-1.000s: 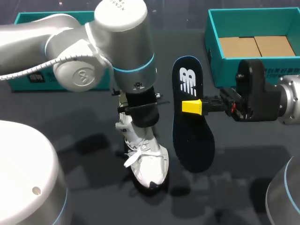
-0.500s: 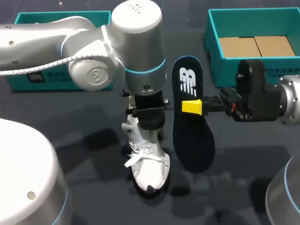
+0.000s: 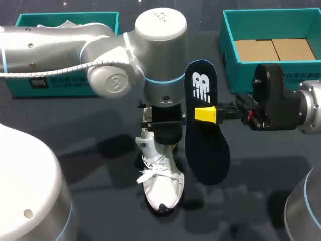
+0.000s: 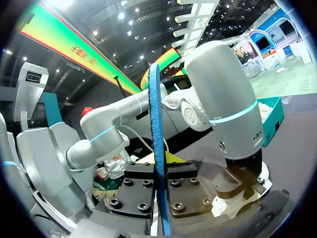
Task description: Take the shoe out of the shoebox, open the shoe tongue, remove and reinsert the insole, then place the shoe into the shoebox
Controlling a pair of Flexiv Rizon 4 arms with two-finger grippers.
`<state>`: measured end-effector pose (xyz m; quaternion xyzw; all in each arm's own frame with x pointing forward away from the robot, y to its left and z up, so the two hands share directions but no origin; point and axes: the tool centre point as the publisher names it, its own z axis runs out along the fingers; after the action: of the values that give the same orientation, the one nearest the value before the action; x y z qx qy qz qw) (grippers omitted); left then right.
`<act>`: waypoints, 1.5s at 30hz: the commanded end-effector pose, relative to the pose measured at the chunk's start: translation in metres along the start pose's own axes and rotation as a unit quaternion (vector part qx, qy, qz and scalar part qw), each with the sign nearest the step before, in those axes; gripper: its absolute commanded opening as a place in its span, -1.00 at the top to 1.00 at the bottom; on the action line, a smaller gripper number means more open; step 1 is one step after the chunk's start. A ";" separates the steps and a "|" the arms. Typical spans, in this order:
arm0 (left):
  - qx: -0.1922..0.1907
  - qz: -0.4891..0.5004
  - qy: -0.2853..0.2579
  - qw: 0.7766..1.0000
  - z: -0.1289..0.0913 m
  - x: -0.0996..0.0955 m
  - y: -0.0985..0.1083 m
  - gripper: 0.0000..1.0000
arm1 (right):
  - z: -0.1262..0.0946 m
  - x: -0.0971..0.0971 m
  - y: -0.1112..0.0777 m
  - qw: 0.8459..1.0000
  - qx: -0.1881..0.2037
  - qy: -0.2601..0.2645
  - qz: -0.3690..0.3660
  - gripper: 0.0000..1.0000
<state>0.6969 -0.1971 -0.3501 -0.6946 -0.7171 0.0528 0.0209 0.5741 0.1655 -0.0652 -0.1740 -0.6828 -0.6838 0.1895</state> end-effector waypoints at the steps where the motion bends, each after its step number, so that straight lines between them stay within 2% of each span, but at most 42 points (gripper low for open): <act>1: 0.010 0.010 0.004 1.000 0.010 -0.009 0.003 1.00 | 0.001 0.001 -0.001 1.000 0.000 -0.002 0.000 1.00; 15: 0.016 0.023 0.009 1.000 0.029 -0.017 0.004 0.98 | 0.001 0.001 -0.001 1.000 0.000 -0.002 0.000 1.00; 17: 0.014 0.024 0.009 1.000 0.030 -0.018 0.003 0.63 | 0.001 0.001 -0.001 1.000 0.000 -0.002 0.000 1.00; 21: 0.011 0.023 0.000 1.000 0.026 -0.020 0.004 0.11 | 0.001 0.001 -0.001 1.000 0.000 -0.002 0.000 1.00; 22: 0.009 0.026 -0.007 1.000 0.024 -0.019 0.004 -0.07 | 0.001 0.001 -0.001 1.000 0.000 -0.002 0.000 1.00; 24: 0.007 0.028 -0.019 0.999 0.018 -0.018 0.004 -0.62 | 0.001 0.001 -0.001 1.000 0.000 -0.002 0.000 1.00; 26: 0.001 0.027 -0.036 0.999 0.010 -0.018 0.005 -0.93 | 0.001 0.001 -0.001 1.000 0.000 -0.002 0.000 1.00; 27: -0.001 0.025 -0.044 0.999 0.005 -0.017 0.006 -1.00 | 0.001 0.001 -0.001 1.000 0.000 -0.002 0.000 1.00; 31: -0.007 0.025 -0.105 0.994 -0.025 -0.013 0.008 -1.00 | 0.001 0.001 -0.001 1.000 0.000 -0.002 0.000 1.00; 35: -0.010 0.038 -0.201 0.979 -0.065 -0.005 0.011 -1.00 | 0.001 0.001 -0.001 1.000 0.000 -0.002 0.000 1.00; 37: 0.006 0.047 -0.254 0.966 -0.085 -0.003 0.013 -1.00 | 0.001 0.001 -0.001 1.000 0.000 -0.002 0.000 1.00; 38: 0.026 0.046 -0.304 0.951 -0.104 -0.002 0.017 -1.00 | 0.001 0.001 -0.001 1.000 0.000 -0.002 0.000 1.00; 45: 0.026 0.046 -0.304 0.951 -0.104 -0.002 0.017 -1.00 | 0.001 0.001 -0.001 1.000 0.000 -0.002 0.000 1.00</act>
<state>0.7253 -0.2202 -0.2499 -0.6998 -0.6718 0.2134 -0.1158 0.5741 0.1655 -0.0652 -0.1740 -0.6828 -0.6838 0.1895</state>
